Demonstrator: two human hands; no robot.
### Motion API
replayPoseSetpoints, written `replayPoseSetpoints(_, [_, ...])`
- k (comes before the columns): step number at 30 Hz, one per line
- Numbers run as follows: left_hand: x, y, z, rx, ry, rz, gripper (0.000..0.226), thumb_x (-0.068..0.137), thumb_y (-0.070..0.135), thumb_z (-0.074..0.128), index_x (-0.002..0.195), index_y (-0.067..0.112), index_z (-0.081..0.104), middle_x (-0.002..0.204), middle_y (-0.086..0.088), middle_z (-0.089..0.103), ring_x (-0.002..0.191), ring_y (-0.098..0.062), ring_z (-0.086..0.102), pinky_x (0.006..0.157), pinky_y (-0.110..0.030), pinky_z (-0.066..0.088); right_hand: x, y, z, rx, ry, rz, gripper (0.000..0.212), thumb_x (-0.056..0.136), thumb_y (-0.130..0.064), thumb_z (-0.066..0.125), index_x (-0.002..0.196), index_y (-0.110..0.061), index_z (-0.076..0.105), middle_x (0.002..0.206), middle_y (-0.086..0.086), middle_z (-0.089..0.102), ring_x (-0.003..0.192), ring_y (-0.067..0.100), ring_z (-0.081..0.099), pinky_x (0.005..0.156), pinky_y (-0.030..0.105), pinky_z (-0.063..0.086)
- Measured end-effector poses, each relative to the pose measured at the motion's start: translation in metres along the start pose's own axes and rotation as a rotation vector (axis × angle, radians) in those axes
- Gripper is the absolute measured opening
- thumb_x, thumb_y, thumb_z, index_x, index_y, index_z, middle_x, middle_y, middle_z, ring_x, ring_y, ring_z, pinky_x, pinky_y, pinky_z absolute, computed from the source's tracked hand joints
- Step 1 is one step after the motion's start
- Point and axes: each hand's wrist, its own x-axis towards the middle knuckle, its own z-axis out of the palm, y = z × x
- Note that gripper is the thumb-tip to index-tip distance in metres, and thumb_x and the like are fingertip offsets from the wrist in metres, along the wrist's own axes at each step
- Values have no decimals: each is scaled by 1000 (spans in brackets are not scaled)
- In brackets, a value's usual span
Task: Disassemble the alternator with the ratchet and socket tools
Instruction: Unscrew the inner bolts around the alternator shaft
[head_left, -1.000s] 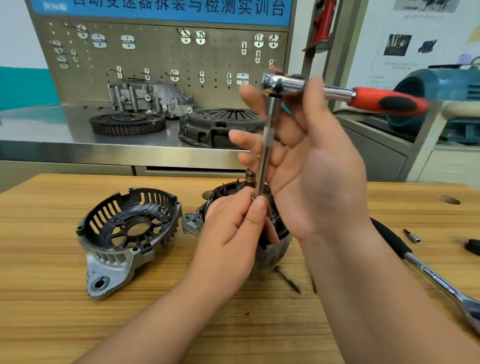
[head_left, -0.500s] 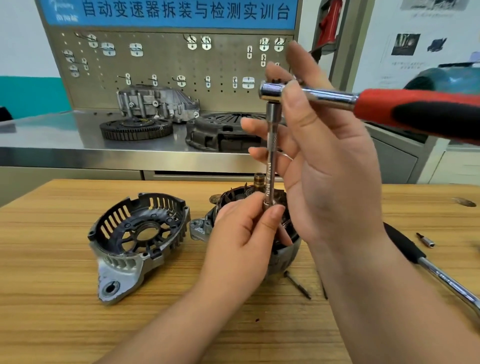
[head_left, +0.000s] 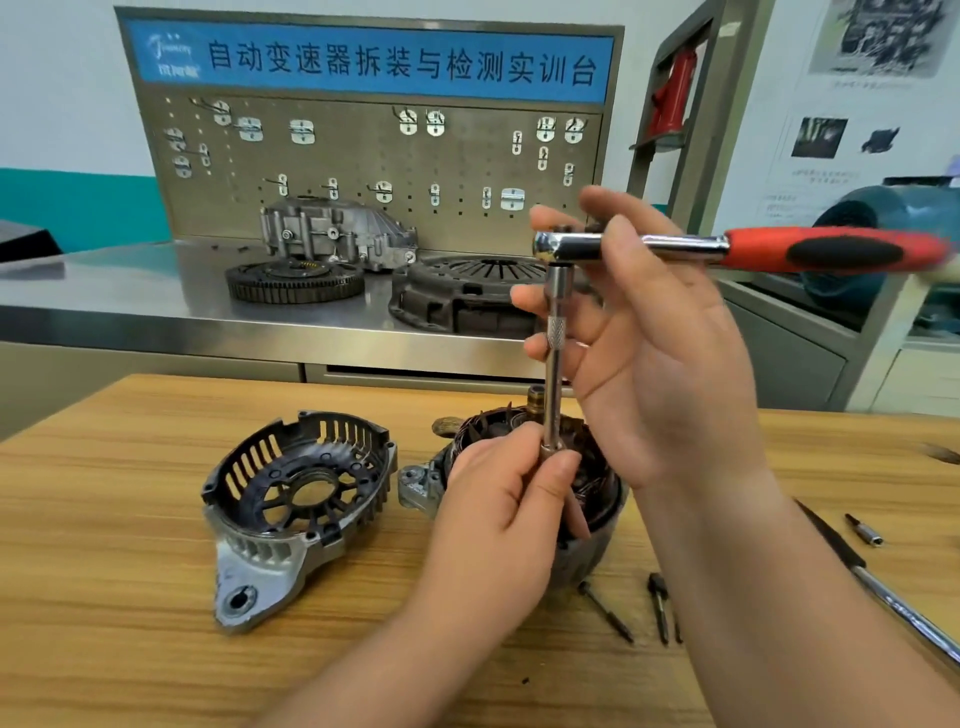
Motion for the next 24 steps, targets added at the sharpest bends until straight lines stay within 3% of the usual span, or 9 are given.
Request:
replayPoseSetpoints(3, [0,0,1,17,-7,-24,38,94,45,33,88,20,61,69,14,66,91,-11,57,90,-31,41,-3,1,2,-373,7,-330,18,93,-18,55,108,-26,63,105,-3,69,84,19,70,65,32,57])
replayPoseSetpoints(6, [1,-1,0,-2,-18,-11,39,94,48,32,84,22,59,70,14,66,88,-14,60,90,-40,44,-5,4,2,-518,-1,-440,20,95,-17,53,110,-29,59,111,-5,65,88,17,70,67,30,57])
replayPoseSetpoints(9, [0,-1,-1,-33,-31,35,40,91,50,29,87,23,59,72,16,66,89,-10,59,90,-41,42,-6,2,6,-260,-28,-238,22,96,-19,46,114,-23,60,115,-3,66,85,21,72,64,27,56])
replayPoseSetpoints(12, [-1,-1,-1,-22,-12,116,39,94,44,29,92,21,60,86,27,63,91,5,54,90,-27,37,-6,-1,7,61,-85,49,29,97,-32,38,117,-18,55,112,-3,70,73,19,71,58,24,53])
replayPoseSetpoints(16, [-2,-3,-1,32,-43,127,43,93,42,30,85,12,59,68,14,64,82,-2,55,88,-19,31,-3,-3,0,222,-114,255,41,89,-42,40,119,-18,54,98,-4,74,59,11,66,53,21,48])
replayPoseSetpoints(18, [-1,-4,-1,47,-31,103,39,94,40,34,82,12,58,64,10,64,79,-5,55,87,-20,33,-3,0,-1,165,-74,180,38,88,-42,47,119,-22,58,100,0,72,63,12,68,52,21,49])
replayPoseSetpoints(20, [0,-3,0,31,-24,44,34,93,38,37,83,14,58,62,10,63,79,-7,55,84,-29,39,-4,4,-1,-7,-15,-7,24,93,-34,52,114,-28,62,106,1,70,72,15,69,55,24,52])
replayPoseSetpoints(22, [0,-1,0,29,-29,4,34,90,41,36,83,16,58,63,9,64,80,-8,54,77,-29,39,-5,3,-2,-269,-13,-215,18,96,-30,54,112,-33,61,111,-8,68,84,14,70,65,27,55])
replayPoseSetpoints(24, [0,-1,0,34,-33,5,33,90,42,37,77,18,55,65,8,64,80,-6,53,76,-28,37,-5,2,-2,-400,-92,-258,19,94,-39,55,114,-38,57,115,-14,64,93,12,69,74,29,56])
